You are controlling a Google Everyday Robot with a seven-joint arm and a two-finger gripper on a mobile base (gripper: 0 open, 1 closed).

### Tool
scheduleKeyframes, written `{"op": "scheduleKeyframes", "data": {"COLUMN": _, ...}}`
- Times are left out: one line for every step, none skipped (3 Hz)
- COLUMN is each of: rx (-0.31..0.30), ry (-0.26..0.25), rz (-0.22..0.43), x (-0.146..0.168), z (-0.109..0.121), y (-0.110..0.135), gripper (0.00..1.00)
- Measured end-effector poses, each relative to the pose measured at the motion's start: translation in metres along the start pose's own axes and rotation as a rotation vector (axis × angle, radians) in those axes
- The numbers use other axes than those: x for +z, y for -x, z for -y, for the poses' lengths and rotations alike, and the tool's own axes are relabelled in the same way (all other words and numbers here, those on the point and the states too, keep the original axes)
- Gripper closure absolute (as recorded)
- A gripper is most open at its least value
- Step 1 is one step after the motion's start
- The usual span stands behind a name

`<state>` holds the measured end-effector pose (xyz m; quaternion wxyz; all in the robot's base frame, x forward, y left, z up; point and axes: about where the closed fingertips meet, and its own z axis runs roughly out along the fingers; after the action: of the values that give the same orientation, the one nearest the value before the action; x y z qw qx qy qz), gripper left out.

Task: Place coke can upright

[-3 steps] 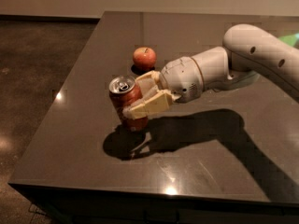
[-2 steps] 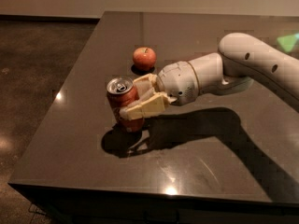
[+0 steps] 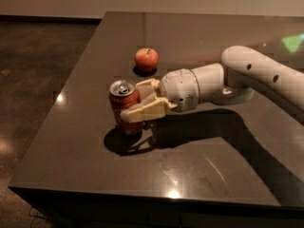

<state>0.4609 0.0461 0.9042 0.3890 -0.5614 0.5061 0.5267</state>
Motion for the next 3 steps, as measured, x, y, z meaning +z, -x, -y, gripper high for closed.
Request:
{"op": "scheduleKeyframes", "data": {"rx": -0.012, "ry": -0.006, "rz": 0.031, "x": -0.0005, "z": 0.0031, "y": -0.0024, "gripper": 0.50}}
{"op": "scheduleKeyframes", "data": {"rx": -0.029, "ry": -0.011, "rz": 0.055, "x": -0.0019, "z": 0.0054, "y": -0.0054, "gripper": 0.26}}
{"op": "scheduleKeyframes", "data": {"rx": -0.031, "ry": -0.007, "rz": 0.053, "x": 0.0003, "z": 0.0046, "y": -0.0041, "gripper": 0.03}}
